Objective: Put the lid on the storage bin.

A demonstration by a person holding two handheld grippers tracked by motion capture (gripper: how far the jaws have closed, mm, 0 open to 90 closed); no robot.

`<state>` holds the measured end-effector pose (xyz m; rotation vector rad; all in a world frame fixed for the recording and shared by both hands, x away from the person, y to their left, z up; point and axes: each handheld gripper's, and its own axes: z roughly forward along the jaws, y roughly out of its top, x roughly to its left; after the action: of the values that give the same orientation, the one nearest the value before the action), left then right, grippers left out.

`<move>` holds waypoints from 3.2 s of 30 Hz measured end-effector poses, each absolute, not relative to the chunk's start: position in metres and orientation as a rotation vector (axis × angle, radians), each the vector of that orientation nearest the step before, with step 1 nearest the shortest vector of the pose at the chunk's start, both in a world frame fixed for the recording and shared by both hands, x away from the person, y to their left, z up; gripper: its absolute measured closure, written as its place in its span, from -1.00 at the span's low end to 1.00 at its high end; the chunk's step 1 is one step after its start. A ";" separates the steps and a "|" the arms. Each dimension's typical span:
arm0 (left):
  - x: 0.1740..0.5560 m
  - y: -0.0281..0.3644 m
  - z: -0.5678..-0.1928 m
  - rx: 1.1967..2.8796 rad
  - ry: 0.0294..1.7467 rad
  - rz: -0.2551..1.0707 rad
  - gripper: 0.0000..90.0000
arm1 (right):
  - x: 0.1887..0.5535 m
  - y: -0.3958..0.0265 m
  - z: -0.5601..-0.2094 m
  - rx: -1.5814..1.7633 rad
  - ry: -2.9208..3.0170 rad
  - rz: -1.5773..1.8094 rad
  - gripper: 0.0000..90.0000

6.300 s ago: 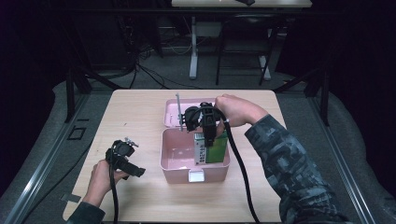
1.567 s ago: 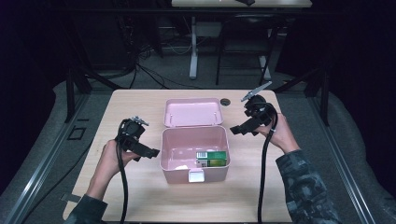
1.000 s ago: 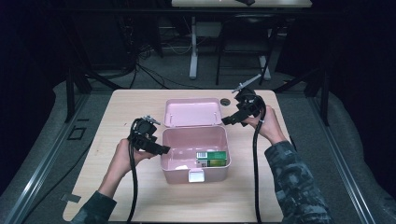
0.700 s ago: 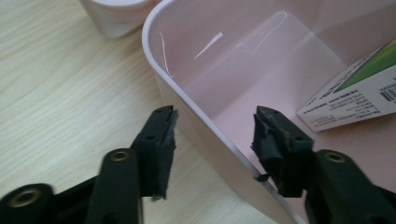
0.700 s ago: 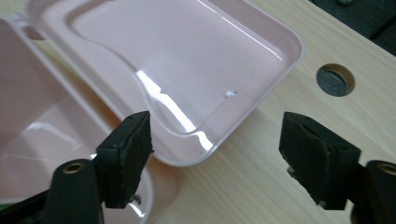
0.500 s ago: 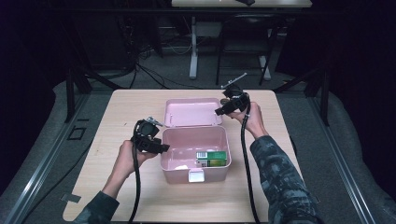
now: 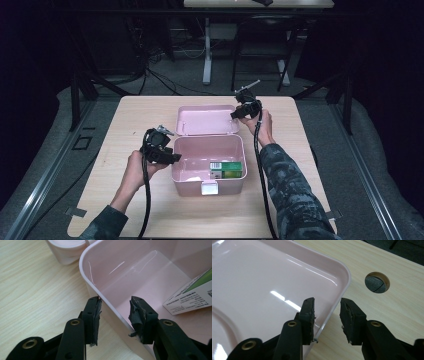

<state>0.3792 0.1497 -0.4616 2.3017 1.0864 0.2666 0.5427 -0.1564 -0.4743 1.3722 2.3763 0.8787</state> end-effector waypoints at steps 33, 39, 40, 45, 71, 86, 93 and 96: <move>0.378 0.148 -0.462 2.301 1.083 0.293 0.34 | 0.538 -0.158 -0.470 1.461 2.269 0.960 0.70; 0.378 0.148 -0.462 2.302 1.079 0.297 0.35 | 0.535 -0.159 -0.466 1.462 2.244 0.988 0.73; 0.378 0.148 -0.462 2.302 1.079 0.298 0.34 | 0.534 -0.160 -0.465 1.461 2.239 0.993 0.74; 0.377 0.147 -0.462 2.302 1.078 0.304 0.34 | 0.530 -0.162 -0.460 1.462 2.211 1.042 0.75; 0.376 0.146 -0.463 2.301 1.080 0.335 0.34 | 0.498 -0.176 -0.430 1.379 2.103 1.243 0.86; 0.376 0.144 -0.463 2.302 1.082 0.346 0.34 | 0.477 -0.181 -0.417 1.290 2.082 1.297 0.88; 0.375 0.142 -0.463 2.301 1.077 0.346 0.35 | 0.467 -0.186 -0.413 1.253 2.087 1.302 0.88; 0.374 0.142 -0.463 2.299 1.079 0.348 0.35 | 0.463 -0.188 -0.411 1.239 2.089 1.307 0.88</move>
<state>0.3744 0.1415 -0.4634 2.2986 1.0789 0.3478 0.4627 -0.1880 -0.4114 1.2386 2.0894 1.3073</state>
